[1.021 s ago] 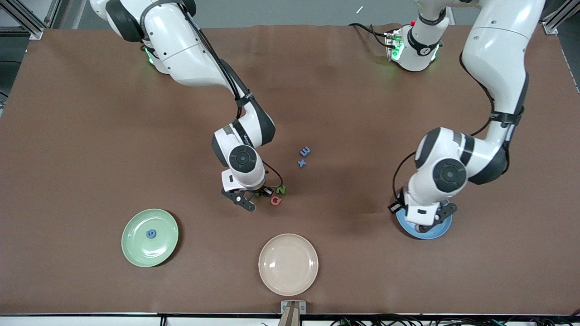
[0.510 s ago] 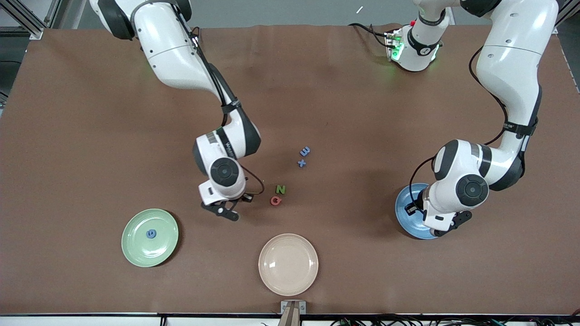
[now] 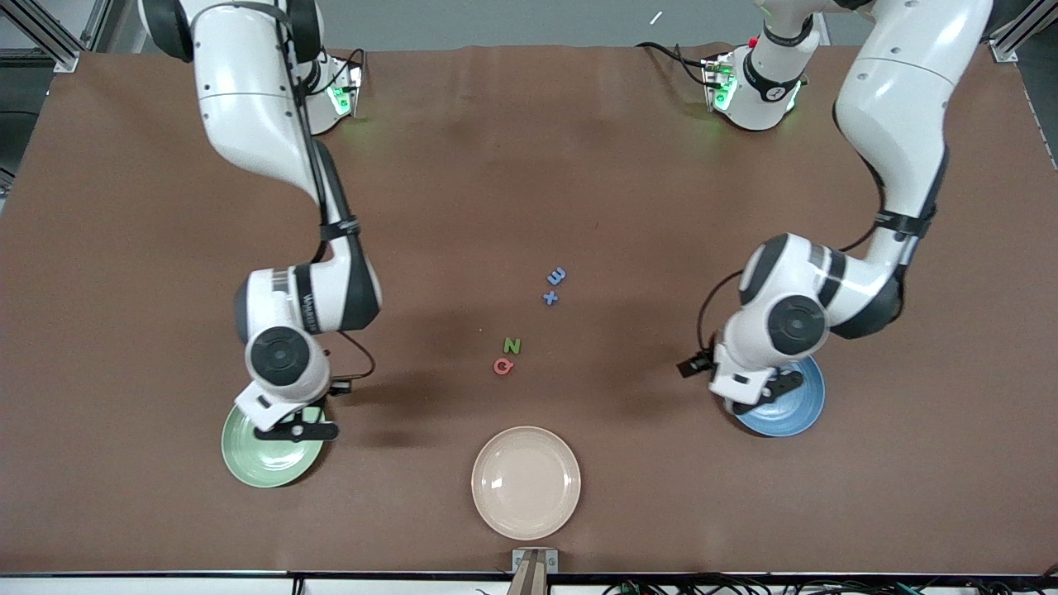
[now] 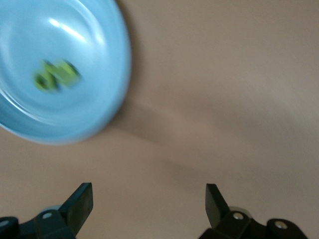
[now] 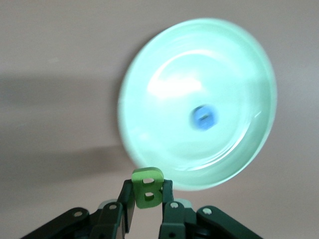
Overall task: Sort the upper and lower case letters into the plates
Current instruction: 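Release B on the green plate while the left gripper returns to letters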
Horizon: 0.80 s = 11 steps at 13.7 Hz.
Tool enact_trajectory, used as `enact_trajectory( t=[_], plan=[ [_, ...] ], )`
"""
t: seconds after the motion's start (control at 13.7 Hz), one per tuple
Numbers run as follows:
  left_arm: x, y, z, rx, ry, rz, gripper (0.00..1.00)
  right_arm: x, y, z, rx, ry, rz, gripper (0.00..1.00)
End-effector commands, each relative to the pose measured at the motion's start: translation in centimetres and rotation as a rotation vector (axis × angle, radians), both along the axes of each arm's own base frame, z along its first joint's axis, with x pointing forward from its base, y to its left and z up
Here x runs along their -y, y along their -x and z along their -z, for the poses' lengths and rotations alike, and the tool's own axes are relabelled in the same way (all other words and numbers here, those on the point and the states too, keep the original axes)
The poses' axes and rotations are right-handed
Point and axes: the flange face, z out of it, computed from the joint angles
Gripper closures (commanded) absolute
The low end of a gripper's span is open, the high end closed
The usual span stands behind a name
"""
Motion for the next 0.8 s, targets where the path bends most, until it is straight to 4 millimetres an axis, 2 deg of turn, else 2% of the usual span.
enact_trajectory(
  t=[0.0, 0.07, 0.15, 0.29, 0.36, 0.44, 0.58, 0.73],
  plan=[
    [6.9, 3.7, 0.0, -0.015, 0.0, 0.056, 0.01, 3.5, -1.0, 0.9, 0.029, -0.015, -0.035, 0.86],
    [9.1, 4.8, 0.3, -0.015, -0.001, 0.074, 0.01, 3.7, -1.1, 1.1, 0.031, -0.015, -0.028, 0.73],
    [11.4, 6.1, 1.0, -0.016, 0.002, 0.092, 0.01, 3.7, -1.1, 1.2, 0.031, -0.016, -0.024, 0.64],
    [14.8, 8.3, 2.3, -0.012, 0.012, 0.142, 0.03, 3.6, -1.1, 1.0, 0.035, -0.018, -0.021, 0.31],
    [16.7, 9.5, 2.6, -0.002, 0.021, 0.174, 0.04, 3.5, -1.1, 1.0, 0.035, -0.018, -0.021, 0.24],
    [18.3, 10.4, 3.0, 0.015, 0.037, 0.2, 0.04, 3.2, -1.0, 1.1, 0.033, -0.019, -0.024, 0.18],
    [20.8, 11.8, 4.2, 0.052, 0.087, 0.231, 0.07, 2.3, -0.8, 1.1, 0.031, -0.023, -0.023, 0.17],
    [22.5, 12.8, 5.9, 0.071, 0.12, 0.271, 0.17, -1.4, 0.0, 1.5, 0.035, -0.087, 0.057, 0.17]
  ],
)
